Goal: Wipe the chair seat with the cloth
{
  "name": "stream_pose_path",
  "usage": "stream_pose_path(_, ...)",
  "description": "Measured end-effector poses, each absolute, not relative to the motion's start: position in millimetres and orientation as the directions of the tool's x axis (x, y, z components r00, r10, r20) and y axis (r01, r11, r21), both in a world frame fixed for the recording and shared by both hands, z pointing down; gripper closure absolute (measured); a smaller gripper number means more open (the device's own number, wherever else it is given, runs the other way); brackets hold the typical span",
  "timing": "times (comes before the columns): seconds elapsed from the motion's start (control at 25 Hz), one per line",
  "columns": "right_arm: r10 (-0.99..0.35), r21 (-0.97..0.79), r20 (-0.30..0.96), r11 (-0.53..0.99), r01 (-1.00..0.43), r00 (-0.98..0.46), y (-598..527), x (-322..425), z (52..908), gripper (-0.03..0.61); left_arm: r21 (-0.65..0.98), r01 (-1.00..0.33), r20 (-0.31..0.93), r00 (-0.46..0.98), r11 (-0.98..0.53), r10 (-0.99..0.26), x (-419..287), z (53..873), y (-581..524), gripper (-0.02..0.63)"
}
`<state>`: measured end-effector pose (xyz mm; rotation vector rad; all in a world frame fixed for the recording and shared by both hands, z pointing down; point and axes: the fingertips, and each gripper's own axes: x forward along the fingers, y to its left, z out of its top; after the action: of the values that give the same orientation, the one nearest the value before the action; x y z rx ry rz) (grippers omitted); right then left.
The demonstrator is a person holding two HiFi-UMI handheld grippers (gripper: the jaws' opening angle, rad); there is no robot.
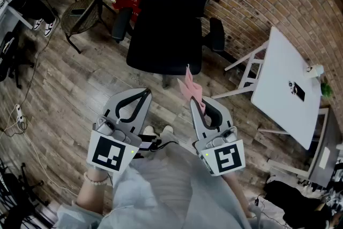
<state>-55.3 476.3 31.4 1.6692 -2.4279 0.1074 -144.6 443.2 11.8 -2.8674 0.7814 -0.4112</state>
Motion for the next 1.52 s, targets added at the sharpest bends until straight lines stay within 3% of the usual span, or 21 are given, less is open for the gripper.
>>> stream_pose_path(1.52,-0.953,0.058,0.166,0.267,-0.962,-0.255,441.0,-89.7,29.2,0.523,-0.278,-0.417,0.171,0.865,-0.865,-0.472,-183.2,-1.7,394.9,0.595)
